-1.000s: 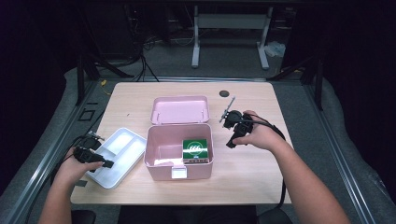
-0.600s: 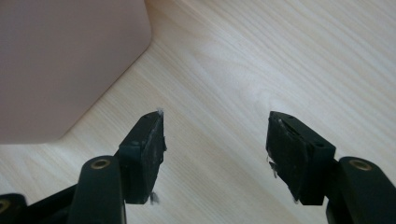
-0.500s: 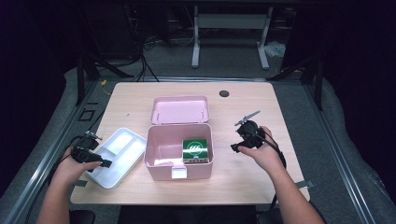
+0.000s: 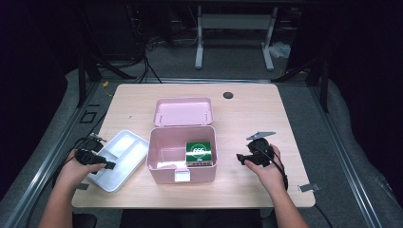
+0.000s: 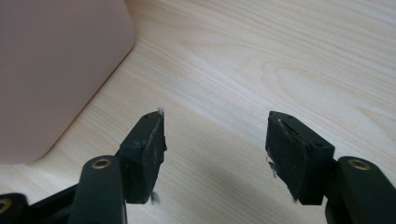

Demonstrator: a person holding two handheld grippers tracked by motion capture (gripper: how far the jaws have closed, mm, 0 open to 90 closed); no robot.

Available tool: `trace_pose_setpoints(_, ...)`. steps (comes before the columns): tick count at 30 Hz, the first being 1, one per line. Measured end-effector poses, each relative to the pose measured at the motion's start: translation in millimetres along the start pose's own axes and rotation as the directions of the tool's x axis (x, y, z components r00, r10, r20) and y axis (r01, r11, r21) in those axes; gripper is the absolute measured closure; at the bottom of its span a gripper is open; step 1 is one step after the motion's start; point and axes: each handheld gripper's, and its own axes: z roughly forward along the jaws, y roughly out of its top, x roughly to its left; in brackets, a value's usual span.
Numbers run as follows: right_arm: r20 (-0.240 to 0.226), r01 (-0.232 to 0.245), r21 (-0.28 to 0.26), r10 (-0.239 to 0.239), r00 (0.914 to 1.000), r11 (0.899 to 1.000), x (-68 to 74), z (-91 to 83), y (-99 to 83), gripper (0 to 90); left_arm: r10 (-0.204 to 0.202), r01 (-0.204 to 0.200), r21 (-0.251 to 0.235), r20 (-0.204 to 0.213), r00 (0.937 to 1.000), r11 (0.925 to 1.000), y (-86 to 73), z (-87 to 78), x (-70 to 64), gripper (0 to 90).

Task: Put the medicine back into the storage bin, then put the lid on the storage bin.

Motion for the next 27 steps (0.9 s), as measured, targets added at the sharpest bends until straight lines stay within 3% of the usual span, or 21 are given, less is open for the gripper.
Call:
trace_pose_setpoints(5, -0.008, -0.001, -0.016, 0.001, 1.0000, 1.000, -1.4, 1.3, -6.1, 36.3, 0.008, -0.008, 0.012, -0.007, 0.9999, 0.9999, 6.7, 2.0, -4.2, 47.6)
trace_pose_setpoints(8, -0.040, -0.017, -0.019, 0.017, 0.9991, 1.000, -3.1, 2.0, -11.2, 36.2, 0.032, -0.031, 0.019, -0.013, 0.9994, 0.9993, 13.8, 2.6, -4.3, 50.5)
trace_pose_setpoints(11, -0.052, -0.037, -0.038, 0.035, 0.9980, 0.999, -4.0, -0.3, -11.9, 36.2, 0.023, -0.023, 0.015, 0.016, 0.9996, 0.9996, 18.3, 0.7, 0.6, 56.4)
trace_pose_setpoints(14, -0.071, -0.049, -0.053, 0.045, 0.9965, 0.997, -4.3, -1.4, -11.6, 36.2, 0.014, -0.014, 0.025, 0.019, 0.9997, 0.9996, 20.7, -1.0, 3.5, 61.3)
trace_pose_setpoints(16, -0.075, -0.051, -0.056, 0.047, 0.9961, 0.997, -3.0, -1.1, -11.1, 36.2, 0.032, -0.033, 0.052, 0.013, 0.9994, 0.9981, 24.0, -4.3, 4.3, 64.1)
trace_pose_setpoints(20, -0.083, -0.054, -0.049, 0.050, 0.9953, 0.997, -1.7, 0.7, -11.2, 36.2, 0.049, -0.051, 0.064, 0.028, 0.9984, 0.9967, 28.9, -6.6, 1.6, 68.4)
trace_pose_setpoints(22, -0.078, -0.051, -0.050, 0.047, 0.9958, 0.997, -1.1, 1.8, -11.5, 36.2, 0.070, -0.072, 0.092, 0.026, 0.9972, 0.9932, 33.3, -5.5, -2.1, 69.8)
trace_pose_setpoints(24, -0.080, -0.054, -0.048, 0.050, 0.9956, 0.997, -1.4, 2.6, -11.4, 36.2, 0.101, -0.104, 0.139, 0.029, 0.9945, 0.9848, 39.8, -0.4, -7.0, 71.8)
trace_pose_setpoints(26, -0.082, -0.055, -0.047, 0.051, 0.9954, 0.997, -1.6, 2.5, -11.5, 36.2, 0.104, -0.106, 0.153, 0.026, 0.9943, 0.9825, 41.4, 1.7, -8.4, 72.3)
trace_pose_setpoints(27, -0.081, -0.056, -0.043, 0.053, 0.9953, 0.997, -2.0, 3.3, -12.1, 36.3, 0.120, -0.120, 0.183, 0.016, 0.9927, 0.9758, 44.0, 6.4, -9.6, 73.9)
